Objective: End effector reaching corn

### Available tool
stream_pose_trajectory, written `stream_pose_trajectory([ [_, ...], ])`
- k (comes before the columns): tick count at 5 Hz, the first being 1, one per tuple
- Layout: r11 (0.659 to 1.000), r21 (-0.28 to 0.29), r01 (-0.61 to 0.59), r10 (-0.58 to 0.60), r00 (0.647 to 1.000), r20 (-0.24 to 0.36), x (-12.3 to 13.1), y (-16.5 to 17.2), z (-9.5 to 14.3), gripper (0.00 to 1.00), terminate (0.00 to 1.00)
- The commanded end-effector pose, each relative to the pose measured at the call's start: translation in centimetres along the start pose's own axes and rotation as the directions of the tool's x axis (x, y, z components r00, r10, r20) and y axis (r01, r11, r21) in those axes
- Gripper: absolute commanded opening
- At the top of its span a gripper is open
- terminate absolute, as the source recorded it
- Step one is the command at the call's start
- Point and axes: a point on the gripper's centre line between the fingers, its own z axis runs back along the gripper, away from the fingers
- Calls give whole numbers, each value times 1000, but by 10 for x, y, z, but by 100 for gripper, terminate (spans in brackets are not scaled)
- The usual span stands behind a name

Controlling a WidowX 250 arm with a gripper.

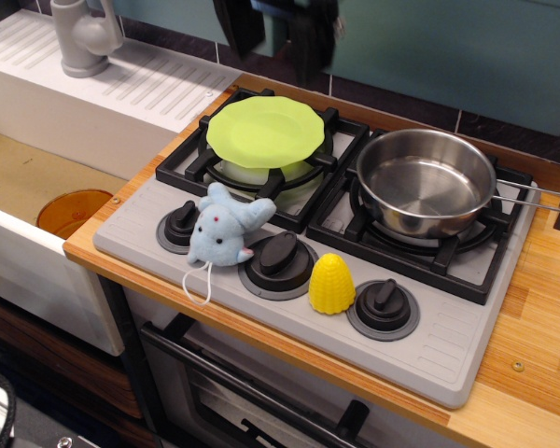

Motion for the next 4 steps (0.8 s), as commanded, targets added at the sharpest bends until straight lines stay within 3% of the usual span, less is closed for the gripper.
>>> stream_pose_trajectory([
  [1, 998, 39, -46, 44, 999, 31, -5, 26, 26, 100, 0],
  [2, 992, 74, -99, 98, 995, 24, -26, 29, 18, 100, 0],
  [4, 987, 90, -134, 129, 990, 53, -60, 16, 6, 100, 0],
])
